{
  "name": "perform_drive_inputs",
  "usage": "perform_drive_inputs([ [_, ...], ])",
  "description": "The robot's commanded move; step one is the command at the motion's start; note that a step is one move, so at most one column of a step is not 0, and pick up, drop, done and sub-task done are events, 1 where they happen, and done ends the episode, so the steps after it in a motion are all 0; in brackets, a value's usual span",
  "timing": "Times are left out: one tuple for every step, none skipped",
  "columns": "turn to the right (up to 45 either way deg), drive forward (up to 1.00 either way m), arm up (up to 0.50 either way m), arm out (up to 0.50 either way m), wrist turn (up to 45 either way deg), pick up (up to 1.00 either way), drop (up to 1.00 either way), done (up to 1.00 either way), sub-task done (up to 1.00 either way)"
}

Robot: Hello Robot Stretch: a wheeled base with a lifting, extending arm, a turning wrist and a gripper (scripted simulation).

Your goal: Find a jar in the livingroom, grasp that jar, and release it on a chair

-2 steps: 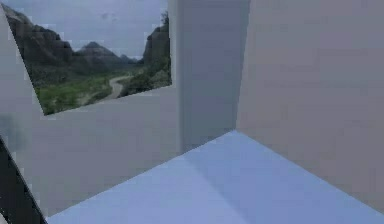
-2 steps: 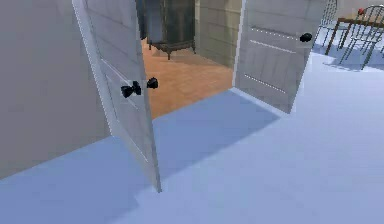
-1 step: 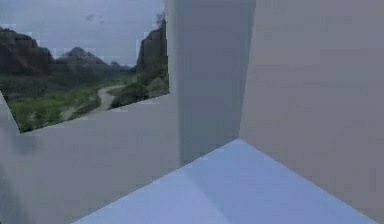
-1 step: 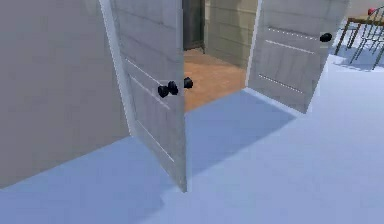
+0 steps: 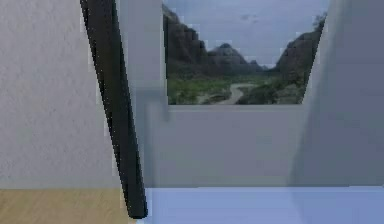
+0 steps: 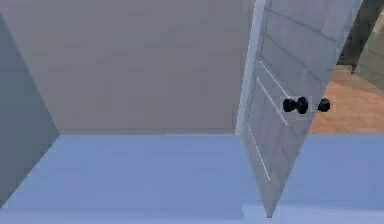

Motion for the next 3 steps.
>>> perform_drive_inputs([
  [0.0,0.20,0.00,0.00,0.0,0.00,0.00,0.00,0.00],
  [-45.0,0.00,0.00,0.00,0.0,0.00,0.00,0.00,0.00],
  [-21.0,0.00,0.00,0.00,0.0,0.00,0.00,0.00,0.00],
])
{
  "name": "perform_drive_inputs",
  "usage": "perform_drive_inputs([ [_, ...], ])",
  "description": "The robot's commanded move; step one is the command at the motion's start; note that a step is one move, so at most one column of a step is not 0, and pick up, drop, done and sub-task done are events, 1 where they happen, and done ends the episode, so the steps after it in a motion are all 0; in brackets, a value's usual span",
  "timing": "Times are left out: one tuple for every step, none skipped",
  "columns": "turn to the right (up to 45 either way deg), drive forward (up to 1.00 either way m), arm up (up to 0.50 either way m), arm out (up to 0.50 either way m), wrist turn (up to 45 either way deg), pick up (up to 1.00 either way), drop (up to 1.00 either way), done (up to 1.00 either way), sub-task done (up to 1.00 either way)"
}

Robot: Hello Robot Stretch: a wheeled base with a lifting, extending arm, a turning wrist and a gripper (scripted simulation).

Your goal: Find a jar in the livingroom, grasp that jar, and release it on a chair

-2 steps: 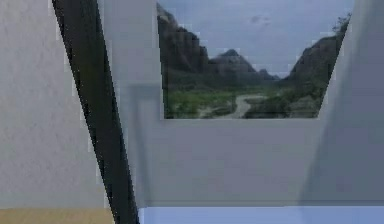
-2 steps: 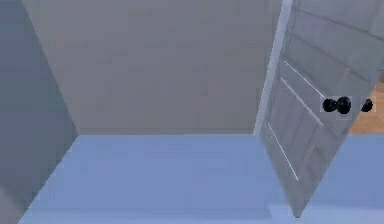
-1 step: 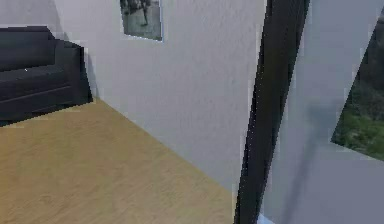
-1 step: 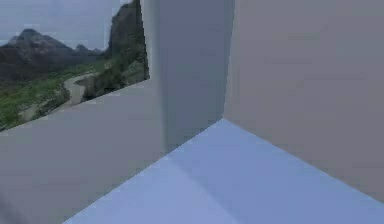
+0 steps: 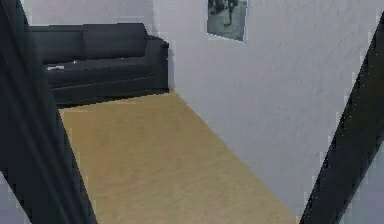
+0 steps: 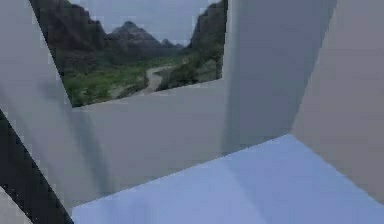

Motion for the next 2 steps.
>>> perform_drive_inputs([
  [0.0,0.60,0.00,0.00,0.0,0.00,0.00,0.00,0.00],
  [-45.0,0.00,0.00,0.00,0.0,0.00,0.00,0.00,0.00],
])
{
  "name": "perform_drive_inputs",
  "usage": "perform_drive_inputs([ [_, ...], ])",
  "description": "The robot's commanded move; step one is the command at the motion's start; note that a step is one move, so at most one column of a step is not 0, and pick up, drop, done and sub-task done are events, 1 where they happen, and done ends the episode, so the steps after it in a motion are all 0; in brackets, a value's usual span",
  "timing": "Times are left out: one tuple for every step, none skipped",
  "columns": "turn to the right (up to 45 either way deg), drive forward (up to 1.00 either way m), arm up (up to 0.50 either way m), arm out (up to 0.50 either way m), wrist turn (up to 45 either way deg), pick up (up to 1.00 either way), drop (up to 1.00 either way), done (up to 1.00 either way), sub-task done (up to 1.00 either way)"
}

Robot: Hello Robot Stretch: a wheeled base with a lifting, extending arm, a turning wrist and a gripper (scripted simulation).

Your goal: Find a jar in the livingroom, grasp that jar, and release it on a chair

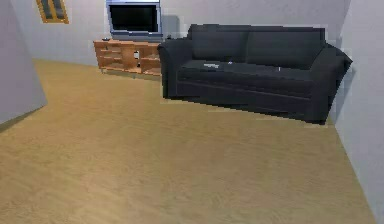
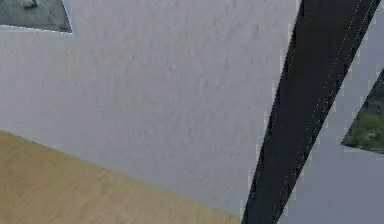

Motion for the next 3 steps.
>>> perform_drive_inputs([
  [-18.0,0.00,0.00,0.00,0.0,0.00,0.00,0.00,0.00],
  [0.0,1.00,0.00,0.00,0.0,0.00,0.00,0.00,0.00],
  [0.0,1.00,0.00,0.00,0.0,0.00,0.00,0.00,0.00],
])
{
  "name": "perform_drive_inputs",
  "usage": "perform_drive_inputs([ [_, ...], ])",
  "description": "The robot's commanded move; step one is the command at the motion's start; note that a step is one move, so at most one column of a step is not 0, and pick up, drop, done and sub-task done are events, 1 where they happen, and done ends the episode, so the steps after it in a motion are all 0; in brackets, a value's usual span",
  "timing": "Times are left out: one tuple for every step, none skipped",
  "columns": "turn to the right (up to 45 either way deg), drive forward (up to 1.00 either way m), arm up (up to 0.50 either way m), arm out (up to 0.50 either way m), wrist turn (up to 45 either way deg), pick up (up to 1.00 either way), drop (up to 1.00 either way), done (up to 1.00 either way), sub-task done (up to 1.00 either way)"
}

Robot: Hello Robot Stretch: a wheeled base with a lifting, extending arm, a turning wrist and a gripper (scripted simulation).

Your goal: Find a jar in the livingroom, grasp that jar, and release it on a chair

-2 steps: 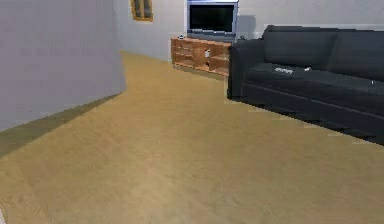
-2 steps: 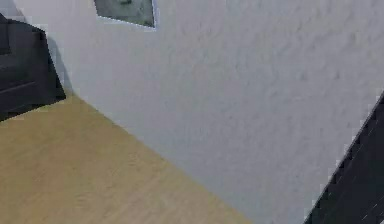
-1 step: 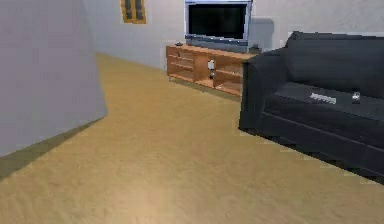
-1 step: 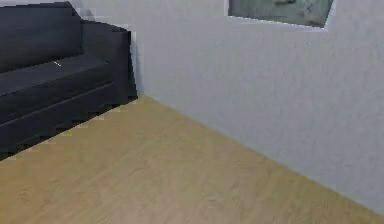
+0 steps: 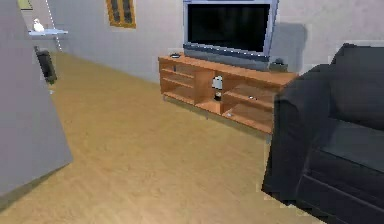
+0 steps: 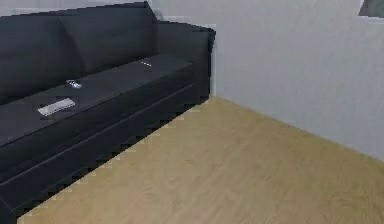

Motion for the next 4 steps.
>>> perform_drive_inputs([
  [0.0,1.00,0.00,0.00,0.0,0.00,0.00,0.00,0.00],
  [-3.0,0.00,0.00,0.00,0.0,0.00,0.00,0.00,0.00],
  [0.0,1.00,0.00,0.00,0.0,0.00,0.00,0.00,0.00],
  [0.0,0.25,0.00,0.00,0.0,0.00,0.00,0.00,0.00],
])
